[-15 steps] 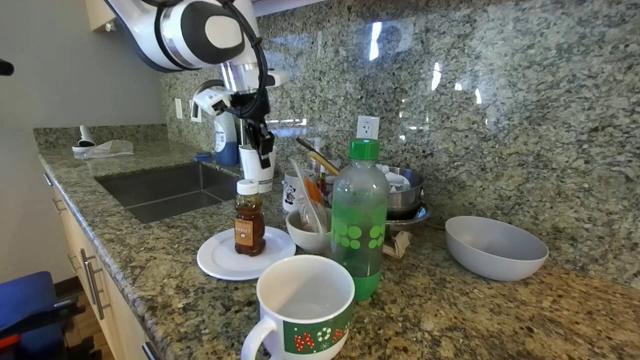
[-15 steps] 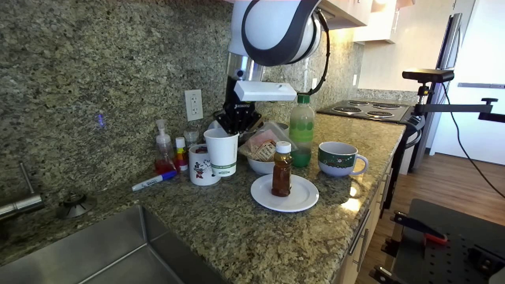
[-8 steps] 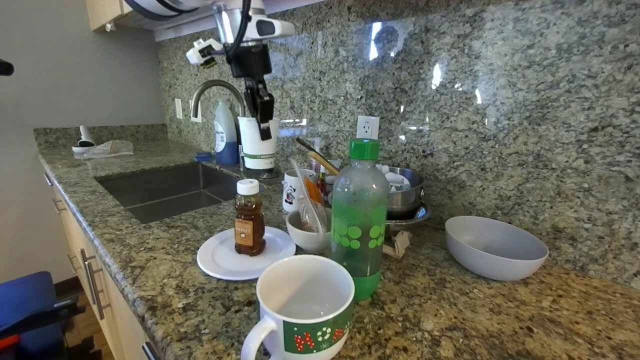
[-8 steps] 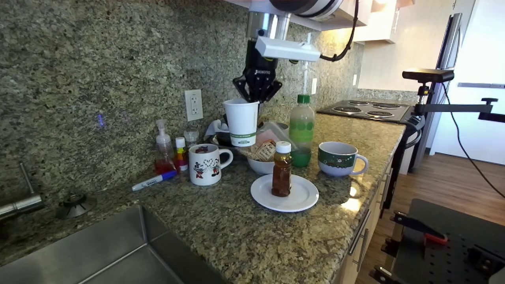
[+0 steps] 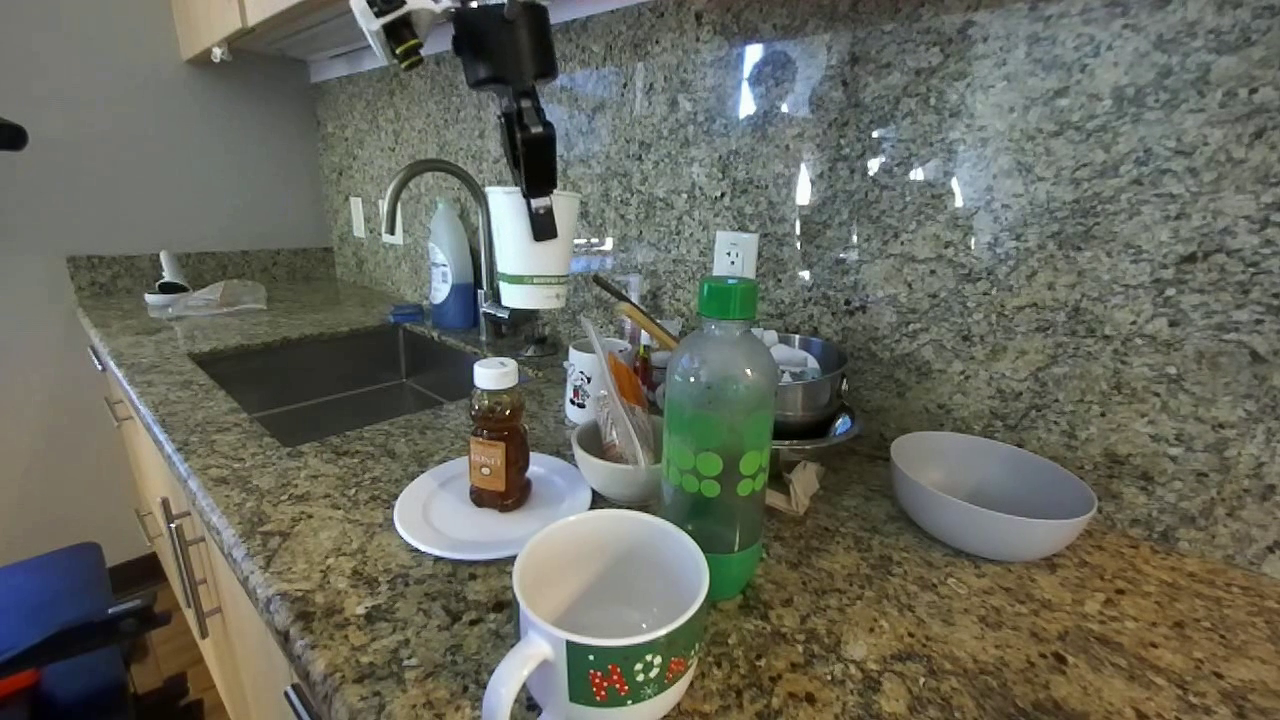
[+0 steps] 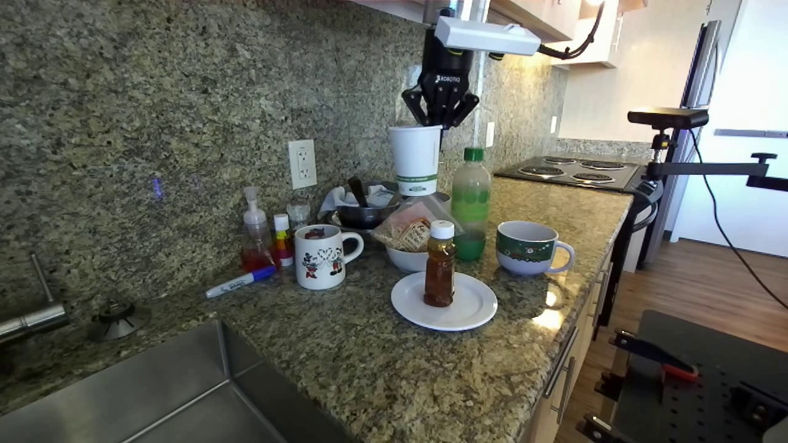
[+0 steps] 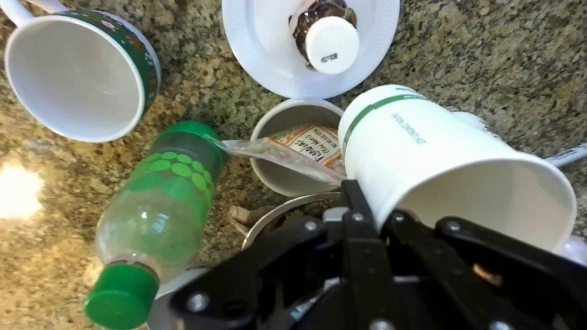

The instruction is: Pour the contents in the cup into the mug cup

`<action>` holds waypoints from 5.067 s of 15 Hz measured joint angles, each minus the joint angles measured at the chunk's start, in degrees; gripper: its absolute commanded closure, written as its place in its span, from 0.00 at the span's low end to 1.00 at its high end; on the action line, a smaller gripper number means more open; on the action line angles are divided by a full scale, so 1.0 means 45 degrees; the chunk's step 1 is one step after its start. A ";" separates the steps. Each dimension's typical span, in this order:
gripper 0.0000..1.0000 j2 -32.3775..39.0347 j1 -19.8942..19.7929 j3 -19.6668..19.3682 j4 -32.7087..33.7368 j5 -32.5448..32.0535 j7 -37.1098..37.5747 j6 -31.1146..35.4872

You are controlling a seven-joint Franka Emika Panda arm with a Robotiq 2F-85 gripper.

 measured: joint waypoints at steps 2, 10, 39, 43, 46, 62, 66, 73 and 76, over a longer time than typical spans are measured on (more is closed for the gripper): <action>0.97 -0.0339 -0.0461 -0.0007 -0.0344 -0.0095 0.0311 -0.0143; 0.97 -0.2494 -0.2754 -0.0229 -0.2508 -0.0593 0.0769 -0.0234; 0.98 -0.2672 -0.6097 0.0168 -0.3104 -0.6313 0.4776 -0.0165; 0.98 -0.1952 -0.6053 0.0064 -0.3153 -0.7819 0.6278 -0.0177; 0.98 -0.1468 -0.5879 -0.0216 -0.3213 -0.8732 0.7138 -0.0201; 0.97 -0.0318 -0.3724 -0.0855 -0.4638 -1.2226 0.9480 -0.0820; 0.97 0.0039 -0.3334 -0.0856 -0.4805 -1.3537 1.0287 -0.1403; 0.97 0.0718 -0.2553 -0.0860 -0.4808 -1.5378 1.1427 -0.2317; 0.97 0.1121 -0.2140 -0.0860 -0.4809 -1.6049 1.1895 -0.2635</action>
